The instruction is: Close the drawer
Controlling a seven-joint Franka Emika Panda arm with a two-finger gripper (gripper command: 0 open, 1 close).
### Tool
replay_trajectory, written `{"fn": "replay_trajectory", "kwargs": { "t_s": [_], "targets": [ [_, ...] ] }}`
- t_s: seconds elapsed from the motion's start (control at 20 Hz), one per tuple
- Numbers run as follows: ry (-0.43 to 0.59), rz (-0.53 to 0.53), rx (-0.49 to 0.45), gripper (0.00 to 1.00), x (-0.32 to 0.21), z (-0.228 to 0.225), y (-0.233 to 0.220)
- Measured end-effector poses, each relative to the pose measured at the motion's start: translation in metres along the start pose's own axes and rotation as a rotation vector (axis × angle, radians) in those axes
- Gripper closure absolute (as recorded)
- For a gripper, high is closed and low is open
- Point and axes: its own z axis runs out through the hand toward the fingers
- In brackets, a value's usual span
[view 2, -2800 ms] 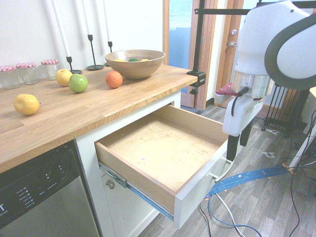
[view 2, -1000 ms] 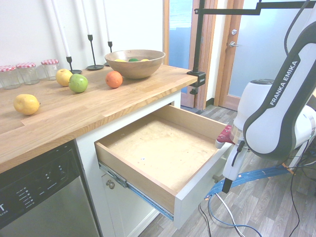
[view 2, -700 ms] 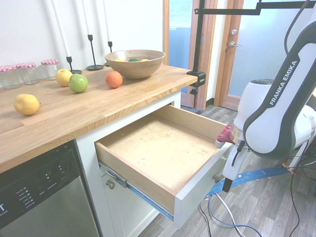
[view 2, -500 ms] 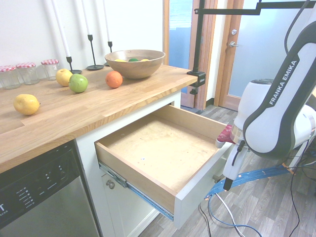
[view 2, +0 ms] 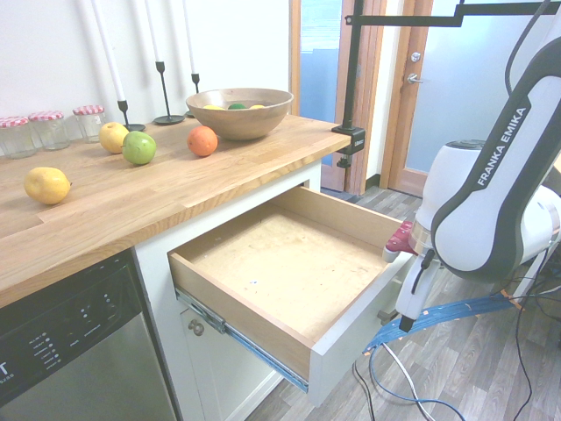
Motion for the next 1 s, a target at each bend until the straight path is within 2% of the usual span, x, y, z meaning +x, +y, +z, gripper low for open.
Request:
{"fn": "replay_trajectory", "kwargs": {
  "t_s": [0.55,1.0],
  "targets": [
    [0.013,0.016,0.011,1.00,0.011,-0.003,-0.001],
    [0.007,0.014,0.028,1.00,0.042,0.005,-0.028]
  ]
}}
